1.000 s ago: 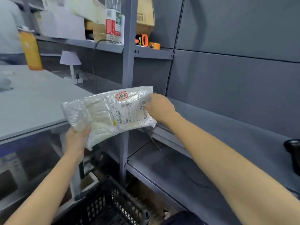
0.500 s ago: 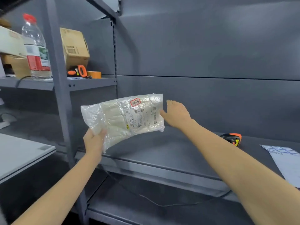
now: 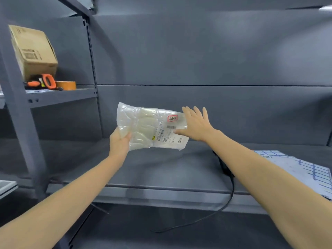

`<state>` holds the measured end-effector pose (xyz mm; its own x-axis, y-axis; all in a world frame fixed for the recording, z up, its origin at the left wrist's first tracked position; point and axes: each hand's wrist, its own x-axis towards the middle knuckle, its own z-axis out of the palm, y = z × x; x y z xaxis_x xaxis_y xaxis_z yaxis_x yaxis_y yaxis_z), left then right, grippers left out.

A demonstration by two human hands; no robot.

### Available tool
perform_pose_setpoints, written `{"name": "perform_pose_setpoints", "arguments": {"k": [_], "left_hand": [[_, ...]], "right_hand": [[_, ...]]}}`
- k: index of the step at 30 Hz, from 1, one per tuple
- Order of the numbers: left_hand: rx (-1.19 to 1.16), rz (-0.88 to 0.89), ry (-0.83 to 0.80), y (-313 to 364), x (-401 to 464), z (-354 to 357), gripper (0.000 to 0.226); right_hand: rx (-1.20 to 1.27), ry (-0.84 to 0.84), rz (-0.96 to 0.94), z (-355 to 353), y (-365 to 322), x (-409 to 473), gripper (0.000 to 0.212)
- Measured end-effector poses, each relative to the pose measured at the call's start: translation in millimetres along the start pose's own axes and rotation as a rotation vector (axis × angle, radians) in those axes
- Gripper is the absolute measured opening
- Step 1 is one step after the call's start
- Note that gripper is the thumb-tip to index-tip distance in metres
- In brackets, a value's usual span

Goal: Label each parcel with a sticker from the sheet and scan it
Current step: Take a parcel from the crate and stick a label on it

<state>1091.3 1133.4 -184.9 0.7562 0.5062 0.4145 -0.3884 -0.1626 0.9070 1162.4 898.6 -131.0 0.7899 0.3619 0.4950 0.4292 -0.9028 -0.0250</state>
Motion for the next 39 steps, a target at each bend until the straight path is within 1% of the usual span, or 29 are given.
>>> {"name": "perform_pose_setpoints", "arguments": {"k": [1, 2, 3, 4, 5, 6, 7, 8, 9, 10, 11, 12, 14, 16, 18, 20, 21, 23, 24, 27, 29, 31, 32, 33, 36, 39], "left_hand": [[0.021, 0.022, -0.031, 5, 2, 4, 0.021], [0.044, 0.042, -0.058, 11, 3, 6, 0.024], [0.062, 0.060, -0.075, 17, 5, 8, 0.025], [0.086, 0.079, -0.078, 22, 6, 9, 0.023], [0.129, 0.114, -0.054, 27, 9, 10, 0.020], [0.177, 0.163, -0.001, 30, 12, 11, 0.022], [0.215, 0.202, 0.063, 32, 13, 10, 0.036], [0.222, 0.206, 0.125, 34, 13, 10, 0.054], [0.202, 0.169, 0.168, 35, 12, 11, 0.071], [0.172, 0.113, 0.172, 34, 10, 14, 0.083], [0.137, 0.061, 0.138, 33, 6, 17, 0.090], [0.099, 0.024, 0.073, 29, 3, 22, 0.092], [0.041, 0.002, -0.086, 22, -6, 33, 0.085], [0.015, 0.011, -0.211, 14, -12, 45, 0.069], [0.013, 0.020, -0.257, 6, -18, 57, 0.051], [0.006, -0.001, -0.224, -2, -23, 66, 0.042], [0.005, -0.021, -0.202, -5, -26, 69, 0.041], [0.020, -0.045, -0.181, -13, -31, 74, 0.040], [0.025, -0.051, -0.179, -17, -33, 77, 0.040], [0.001, -0.055, -0.165, -28, -37, 83, 0.039], [-0.022, -0.066, -0.153, -33, -38, 87, 0.039], [-0.037, -0.083, -0.145, -39, -39, 90, 0.039], [-0.042, -0.091, -0.140, -43, -39, 91, 0.038], [-0.047, -0.100, -0.135, -45, -40, 92, 0.038], [-0.058, -0.116, -0.119, -53, -42, 92, 0.038], [-0.068, -0.114, -0.122, -57, -42, 88, 0.039]], "right_hand": [[0.013, 0.009, -0.012, 1, -1, 1, 0.093], [0.050, 0.026, -0.012, 2, -1, 3, 0.088], [0.113, 0.054, -0.001, 2, -1, 4, 0.076], [0.195, 0.099, 0.013, 2, -1, 5, 0.058], [0.296, 0.143, 0.035, 1, 0, 5, 0.041], [0.425, 0.171, 0.070, 0, 0, 5, 0.029], [0.567, 0.183, 0.116, -1, 1, 5, 0.024], [0.702, 0.193, 0.168, -2, 2, 4, 0.022], [0.804, 0.209, 0.221, -3, 3, 3, 0.023], [0.871, 0.227, 0.263, -4, 3, 3, 0.026], [0.925, 0.232, 0.300, -5, 3, 3, 0.029], [0.981, 0.234, 0.335, -5, 2, 2, 0.032], [1.120, 0.210, 0.405, -4, -1, 0, 0.040], [1.238, 0.165, 0.453, 2, -5, -7, 0.040], [1.271, 0.125, 0.487, 13, -4, -16, 0.036], [1.288, 0.107, 0.509, 23, 2, -25, 0.031], [1.285, 0.090, 0.513, 28, 6, -28, 0.031], [1.224, 0.051, 0.541, 35, 18, -35, 0.038], [1.160, 0.066, 0.580, 38, 26, -38, 0.039], [0.896, 0.243, 0.674, 51, 56, -46, 0.037], [0.700, 0.278, 0.799, 63, 73, -53, 0.027], [0.549, 0.279, 0.935, 78, 81, -62, 0.050], [0.491, 0.282, 0.963, 84, 81, -67, 0.055], [0.421, 0.276, 0.956, 90, 81, -70, 0.059], [0.263, 0.187, 0.915, 103, 78, -72, 0.074], [0.167, 0.045, 0.994, 104, 82, -70, 0.085]]}}
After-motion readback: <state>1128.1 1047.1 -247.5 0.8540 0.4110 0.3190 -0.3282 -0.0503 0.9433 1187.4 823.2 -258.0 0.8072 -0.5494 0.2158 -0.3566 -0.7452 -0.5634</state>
